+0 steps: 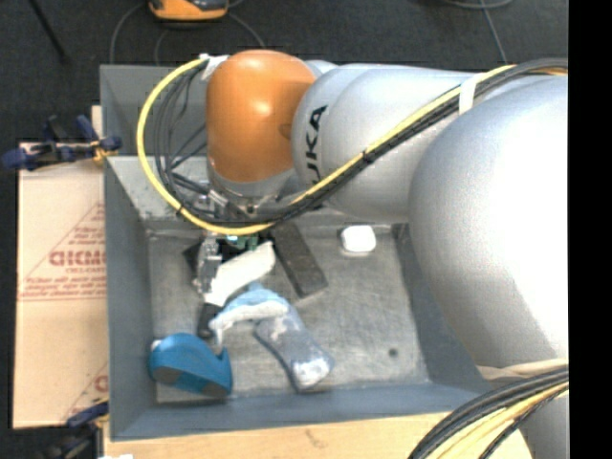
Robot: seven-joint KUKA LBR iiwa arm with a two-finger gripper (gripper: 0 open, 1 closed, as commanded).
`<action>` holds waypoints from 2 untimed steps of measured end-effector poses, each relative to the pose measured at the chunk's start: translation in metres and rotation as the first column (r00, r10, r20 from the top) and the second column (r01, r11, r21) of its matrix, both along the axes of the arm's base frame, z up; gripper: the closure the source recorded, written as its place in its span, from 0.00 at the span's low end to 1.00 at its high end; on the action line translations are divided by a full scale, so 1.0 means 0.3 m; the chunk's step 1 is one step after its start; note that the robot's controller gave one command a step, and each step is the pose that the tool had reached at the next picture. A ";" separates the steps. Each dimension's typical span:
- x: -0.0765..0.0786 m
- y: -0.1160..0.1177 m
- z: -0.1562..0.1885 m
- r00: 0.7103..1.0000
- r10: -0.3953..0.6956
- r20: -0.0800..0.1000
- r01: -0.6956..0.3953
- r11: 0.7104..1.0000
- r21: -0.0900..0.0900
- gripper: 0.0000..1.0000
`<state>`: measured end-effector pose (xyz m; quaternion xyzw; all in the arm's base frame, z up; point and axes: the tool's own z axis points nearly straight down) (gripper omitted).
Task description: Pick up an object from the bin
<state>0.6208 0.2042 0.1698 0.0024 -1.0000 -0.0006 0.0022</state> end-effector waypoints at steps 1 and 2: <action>0.007 -0.003 0.017 1.000 -0.004 0.008 0.004 1.000 0.002 0.00; -0.047 -0.118 -0.142 0.991 0.130 0.011 -0.130 0.992 -0.002 0.00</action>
Offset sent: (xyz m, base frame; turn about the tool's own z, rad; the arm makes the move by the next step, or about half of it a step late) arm -0.0348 -0.0746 -0.0998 -0.2821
